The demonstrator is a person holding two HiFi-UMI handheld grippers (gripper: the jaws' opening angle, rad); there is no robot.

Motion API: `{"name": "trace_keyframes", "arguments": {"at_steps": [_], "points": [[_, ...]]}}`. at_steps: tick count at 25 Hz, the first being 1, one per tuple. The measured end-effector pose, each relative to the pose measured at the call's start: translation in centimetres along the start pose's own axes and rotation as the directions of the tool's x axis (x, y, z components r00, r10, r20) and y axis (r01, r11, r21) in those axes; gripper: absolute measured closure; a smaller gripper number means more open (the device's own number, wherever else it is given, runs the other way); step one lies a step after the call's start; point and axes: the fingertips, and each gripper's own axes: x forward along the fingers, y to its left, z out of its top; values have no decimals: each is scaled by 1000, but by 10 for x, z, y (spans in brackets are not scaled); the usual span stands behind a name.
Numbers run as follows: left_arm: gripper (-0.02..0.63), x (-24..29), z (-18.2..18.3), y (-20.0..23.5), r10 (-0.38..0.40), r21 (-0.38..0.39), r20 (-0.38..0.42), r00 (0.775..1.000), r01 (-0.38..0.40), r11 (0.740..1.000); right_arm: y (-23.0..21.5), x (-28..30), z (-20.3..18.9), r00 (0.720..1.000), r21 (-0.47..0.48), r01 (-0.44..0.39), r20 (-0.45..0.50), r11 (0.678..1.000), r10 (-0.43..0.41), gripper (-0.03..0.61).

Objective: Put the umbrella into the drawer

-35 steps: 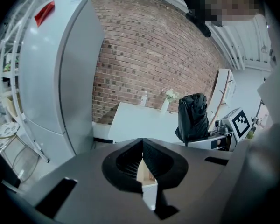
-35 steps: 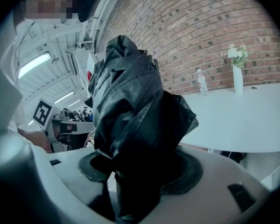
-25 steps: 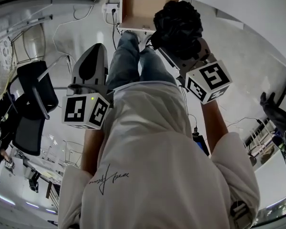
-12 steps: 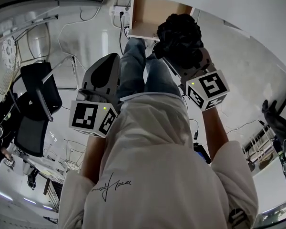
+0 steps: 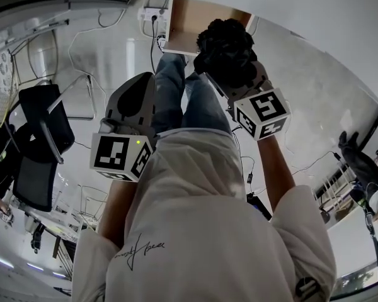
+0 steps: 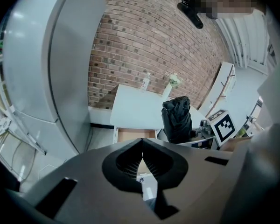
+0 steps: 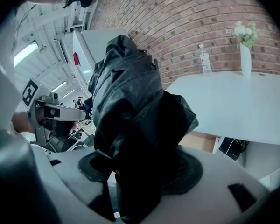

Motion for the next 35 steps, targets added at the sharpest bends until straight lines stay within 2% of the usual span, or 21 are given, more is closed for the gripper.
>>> {"name": "trace_keyframes", "arguments": {"at_steps": [4, 12, 21, 35], "points": [[595, 5, -5, 3, 5, 3, -4, 1000, -5, 1000, -7, 8, -12, 1000, 8, 16, -19, 1000, -16, 290], [596, 28, -20, 41, -1, -8, -32, 1000, 1, 1000, -17, 65, -37, 996, -1, 53, -78, 999, -53, 290], [596, 27, -24, 30, -5, -11, -48, 999, 5, 1000, -40, 81, -68, 984, -14, 67, -162, 998, -68, 290], [595, 22, -32, 36, -12, -12, -69, 998, 11, 1000, -63, 117, -104, 968, -12, 114, -224, 993, -114, 291]]}}
